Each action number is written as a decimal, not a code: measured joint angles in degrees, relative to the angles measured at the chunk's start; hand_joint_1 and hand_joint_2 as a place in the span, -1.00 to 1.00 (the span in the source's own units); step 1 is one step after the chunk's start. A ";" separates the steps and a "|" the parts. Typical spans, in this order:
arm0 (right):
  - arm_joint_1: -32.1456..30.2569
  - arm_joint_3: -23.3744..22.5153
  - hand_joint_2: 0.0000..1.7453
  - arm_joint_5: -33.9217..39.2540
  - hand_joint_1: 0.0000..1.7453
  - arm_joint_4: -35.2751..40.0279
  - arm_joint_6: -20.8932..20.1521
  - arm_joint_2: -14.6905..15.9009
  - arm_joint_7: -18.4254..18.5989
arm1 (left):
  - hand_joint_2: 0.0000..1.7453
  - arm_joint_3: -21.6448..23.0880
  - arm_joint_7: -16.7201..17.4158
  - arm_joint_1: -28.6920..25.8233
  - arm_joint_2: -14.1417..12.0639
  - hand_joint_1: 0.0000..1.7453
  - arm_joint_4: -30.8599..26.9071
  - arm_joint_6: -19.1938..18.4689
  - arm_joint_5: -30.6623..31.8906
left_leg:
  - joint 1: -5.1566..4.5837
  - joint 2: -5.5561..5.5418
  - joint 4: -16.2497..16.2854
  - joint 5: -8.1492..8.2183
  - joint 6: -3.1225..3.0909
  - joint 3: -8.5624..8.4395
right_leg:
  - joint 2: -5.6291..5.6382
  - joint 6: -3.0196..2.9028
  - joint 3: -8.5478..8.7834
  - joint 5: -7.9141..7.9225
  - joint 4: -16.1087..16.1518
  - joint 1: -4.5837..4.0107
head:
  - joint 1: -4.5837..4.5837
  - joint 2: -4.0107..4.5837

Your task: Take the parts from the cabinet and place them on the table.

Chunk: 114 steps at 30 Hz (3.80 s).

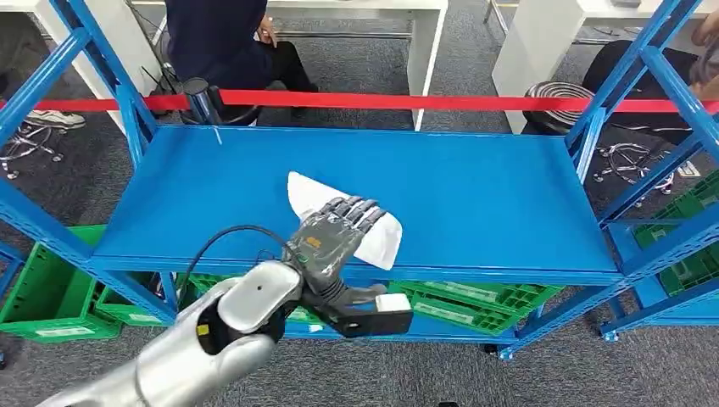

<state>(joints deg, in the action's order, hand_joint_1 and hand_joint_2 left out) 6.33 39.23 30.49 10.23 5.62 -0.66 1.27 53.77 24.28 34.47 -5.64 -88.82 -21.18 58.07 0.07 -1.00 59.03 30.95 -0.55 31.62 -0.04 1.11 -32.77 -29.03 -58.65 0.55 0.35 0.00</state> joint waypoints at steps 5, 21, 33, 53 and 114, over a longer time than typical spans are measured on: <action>0.03 0.41 1.00 -0.70 -1.00 0.00 -0.39 -0.20 0.35 | 1.00 0.57 -0.52 2.87 2.49 -1.00 11.67 3.58 2.01 | 0.01 0.07 0.00 -0.02 0.03 0.00 | 0.00 0.00 0.01 0.00 -0.01 0.00 | 0.00 0.00; 0.02 1.46 1.00 -1.09 -1.00 0.00 -0.66 -0.20 0.74 | 1.00 0.13 -1.53 5.52 6.25 -1.00 28.08 6.29 4.55 | 0.00 0.69 0.00 -0.01 0.02 -0.02 | 0.16 -0.01 0.01 0.01 -0.01 0.00 | 0.00 0.00; 0.00 1.46 1.00 -1.09 -1.00 0.00 -0.66 -0.15 0.90 | 1.00 -0.15 -2.53 5.61 7.63 -1.00 32.47 6.47 4.70 | 0.01 0.80 -0.01 -0.01 0.02 -0.04 | 0.21 -0.01 0.01 0.01 -0.01 0.00 | 0.02 0.00; -0.02 1.46 1.00 -0.50 -1.00 0.00 -0.63 -0.11 1.31 | 1.00 -0.22 -5.68 5.59 12.04 -1.00 35.29 9.70 3.45 | 0.00 0.83 -0.01 0.00 0.01 -0.05 | 0.21 -0.01 0.01 0.01 -0.01 0.00 | 0.02 0.00; 0.79 3.28 1.00 -0.92 -1.00 0.00 -0.96 -0.13 1.42 | 1.00 -0.20 -7.61 7.46 16.59 1.00 47.73 14.49 6.27 | 0.00 0.93 -0.01 0.01 0.00 -0.09 | 0.28 -0.02 0.03 0.04 -0.02 0.00 | 0.02 0.00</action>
<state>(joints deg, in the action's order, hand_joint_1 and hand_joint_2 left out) 7.12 42.51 29.57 10.23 4.66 -0.79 2.69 53.57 16.68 41.92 10.95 -41.09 -6.69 64.35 0.07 -0.07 59.02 30.96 -0.55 31.53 0.25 1.09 -32.74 -28.99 -58.67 0.55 0.37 0.00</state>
